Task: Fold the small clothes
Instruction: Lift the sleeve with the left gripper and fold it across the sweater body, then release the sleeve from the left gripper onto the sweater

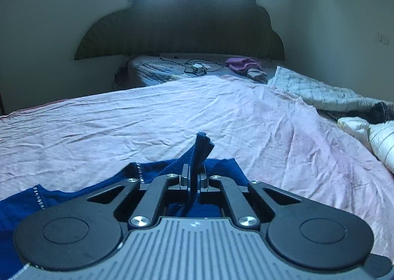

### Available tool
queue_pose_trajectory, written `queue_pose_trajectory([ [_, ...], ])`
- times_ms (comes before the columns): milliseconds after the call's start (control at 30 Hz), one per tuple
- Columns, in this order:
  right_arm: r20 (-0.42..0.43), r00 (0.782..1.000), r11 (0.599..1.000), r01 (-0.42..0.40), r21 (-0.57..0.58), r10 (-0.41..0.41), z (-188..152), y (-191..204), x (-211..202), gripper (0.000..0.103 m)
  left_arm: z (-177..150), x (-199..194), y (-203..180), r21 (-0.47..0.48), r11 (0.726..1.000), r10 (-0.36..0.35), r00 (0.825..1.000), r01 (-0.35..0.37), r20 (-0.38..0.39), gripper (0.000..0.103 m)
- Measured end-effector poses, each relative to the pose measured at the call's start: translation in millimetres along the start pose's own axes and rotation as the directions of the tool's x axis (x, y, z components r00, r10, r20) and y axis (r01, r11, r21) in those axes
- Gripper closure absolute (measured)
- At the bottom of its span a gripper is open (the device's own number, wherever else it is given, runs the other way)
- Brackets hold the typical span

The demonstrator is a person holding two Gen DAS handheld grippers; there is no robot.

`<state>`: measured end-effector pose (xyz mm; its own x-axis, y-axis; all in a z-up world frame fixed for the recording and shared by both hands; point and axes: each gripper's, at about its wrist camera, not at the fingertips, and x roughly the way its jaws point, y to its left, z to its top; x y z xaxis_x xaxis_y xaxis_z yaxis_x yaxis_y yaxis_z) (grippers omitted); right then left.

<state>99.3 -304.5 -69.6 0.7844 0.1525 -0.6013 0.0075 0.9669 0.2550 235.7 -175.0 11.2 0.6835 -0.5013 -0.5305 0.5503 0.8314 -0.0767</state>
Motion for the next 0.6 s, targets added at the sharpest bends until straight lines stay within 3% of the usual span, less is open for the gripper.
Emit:
queue_pose_trajectory([
  [133, 0.009, 1.0, 1.0, -0.001, 0.008, 0.001, -3.0, 0.0, -3.0, 0.01, -7.0, 21.2, -9.0, 0.035, 0.999, 0.007, 0.998, -0.005, -0.055, 0.096],
  [167, 0.012, 1.0, 1.0, 0.0, 0.012, 0.0, -3.9, -0.5, -3.8, 0.01, -9.2, 26.9, -11.4, 0.051, 0.999, 0.009, 0.997, -0.005, -0.073, 0.088],
  [233, 0.016, 1.0, 1.0, -0.001, 0.021, 0.0, -4.8, 0.1, -5.3, 0.01, -15.3, 35.8, -15.4, 0.081, 0.996, 0.03, 0.995, -0.022, -0.095, 0.085],
  [300, 0.019, 1.0, 1.0, -0.001, 0.032, 0.0, -5.0, -2.2, -6.1, 0.01, -20.8, 44.2, -20.2, 0.104, 0.994, 0.035, 0.992, -0.023, -0.121, 0.069],
  [367, 0.022, 1.0, 0.999, 0.0, 0.04, -0.001, -6.1, -3.9, -7.9, 0.01, -24.6, 48.3, -23.6, 0.101, 0.995, 0.018, 0.99, -0.004, -0.137, 0.036],
  [433, 0.025, 1.0, 0.999, 0.005, 0.046, -0.006, -7.3, -4.8, -10.3, 0.01, -26.8, 45.8, -29.0, 0.098, 0.995, -0.014, 0.994, 0.025, -0.113, 0.024],
  [533, 0.031, 0.999, 0.998, 0.01, 0.057, -0.012, -9.7, -6.3, -13.2, 0.01, -24.9, 36.2, -36.5, 0.115, 0.99, -0.075, 0.995, 0.082, -0.067, 0.013],
  [600, 0.033, 0.999, 0.998, 0.015, 0.063, -0.017, -9.2, -6.1, -13.3, 0.01, -22.1, 26.0, -38.2, 0.137, 0.989, -0.042, 0.999, 0.046, -0.035, 0.013],
])
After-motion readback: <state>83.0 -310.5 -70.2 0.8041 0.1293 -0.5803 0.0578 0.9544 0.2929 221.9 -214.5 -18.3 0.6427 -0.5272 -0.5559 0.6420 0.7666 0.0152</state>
